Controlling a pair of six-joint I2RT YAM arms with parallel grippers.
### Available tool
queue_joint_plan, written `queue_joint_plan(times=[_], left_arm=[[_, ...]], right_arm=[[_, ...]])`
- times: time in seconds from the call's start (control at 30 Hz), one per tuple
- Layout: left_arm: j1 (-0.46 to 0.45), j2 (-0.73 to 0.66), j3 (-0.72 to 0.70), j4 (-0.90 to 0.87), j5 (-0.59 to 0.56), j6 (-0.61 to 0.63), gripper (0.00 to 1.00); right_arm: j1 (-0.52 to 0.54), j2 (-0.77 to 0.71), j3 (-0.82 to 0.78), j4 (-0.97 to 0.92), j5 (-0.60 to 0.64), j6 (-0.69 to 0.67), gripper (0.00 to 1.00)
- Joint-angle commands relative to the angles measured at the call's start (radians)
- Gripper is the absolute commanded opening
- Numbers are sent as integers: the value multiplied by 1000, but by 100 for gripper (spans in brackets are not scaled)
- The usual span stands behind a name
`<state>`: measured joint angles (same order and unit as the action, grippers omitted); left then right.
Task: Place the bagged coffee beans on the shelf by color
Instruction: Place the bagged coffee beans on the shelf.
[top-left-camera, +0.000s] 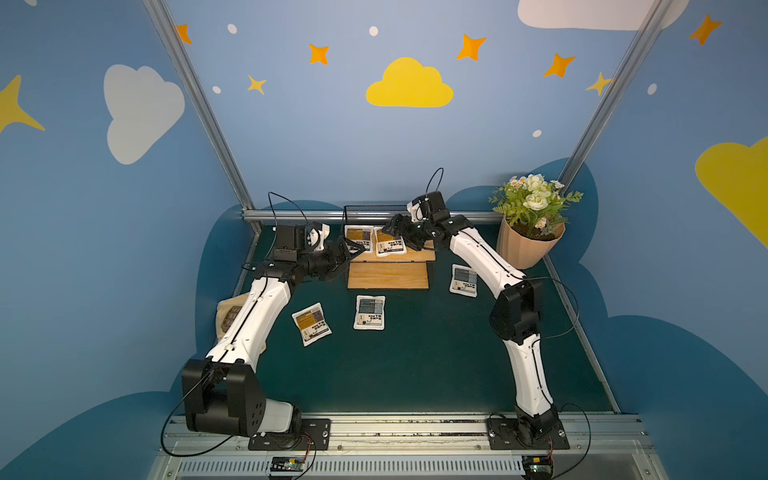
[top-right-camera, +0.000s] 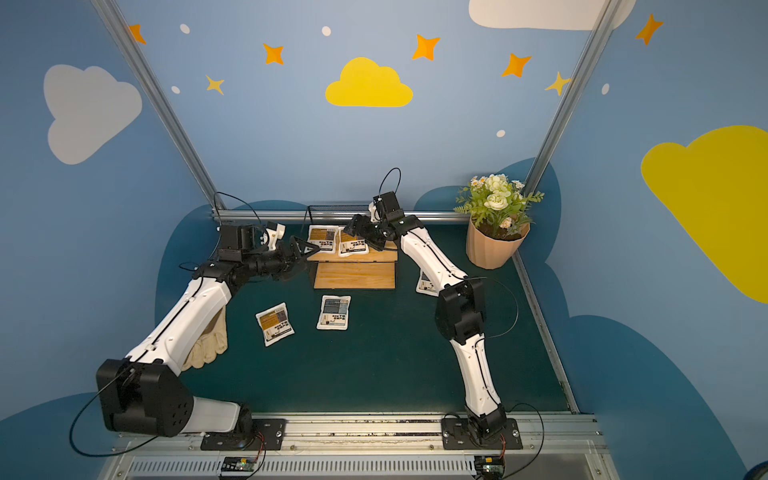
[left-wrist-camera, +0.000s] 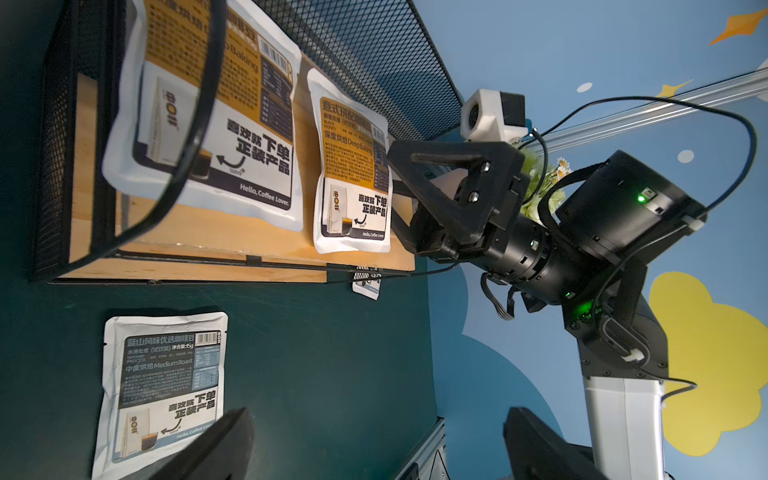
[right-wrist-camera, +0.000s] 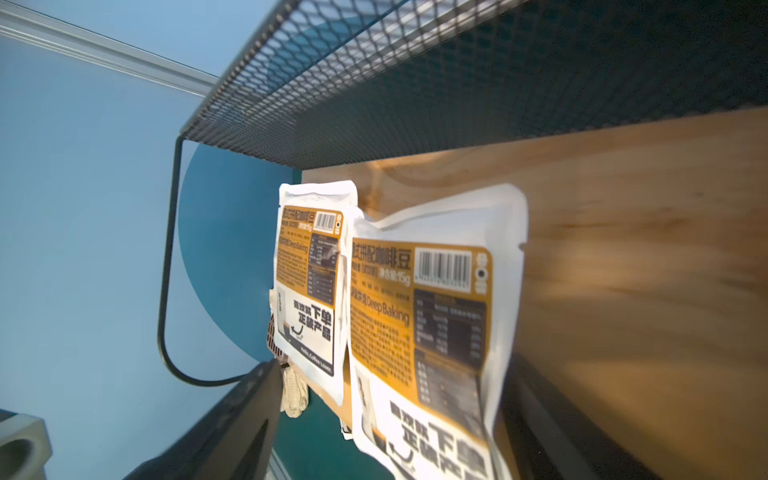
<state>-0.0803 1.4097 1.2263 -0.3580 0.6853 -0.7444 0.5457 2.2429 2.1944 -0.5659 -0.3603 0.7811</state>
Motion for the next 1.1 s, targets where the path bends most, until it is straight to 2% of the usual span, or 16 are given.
queue_joint_plan(times=[0.0, 0.6, 0.9, 1.07], left_arm=[[4, -27, -5, 7, 21, 12, 100], [3, -50, -17, 7, 17, 7, 100], [4, -55, -19, -3, 11, 13, 100], [19, -82, -17, -52, -24, 35, 100]], right_arm=[[2, -6, -66, -93, 64, -2, 88], [39, 4, -49, -98, 23, 6, 88], [35, -2, -54, -112, 41, 8, 89], [17, -52, -86, -125, 88, -3, 98]])
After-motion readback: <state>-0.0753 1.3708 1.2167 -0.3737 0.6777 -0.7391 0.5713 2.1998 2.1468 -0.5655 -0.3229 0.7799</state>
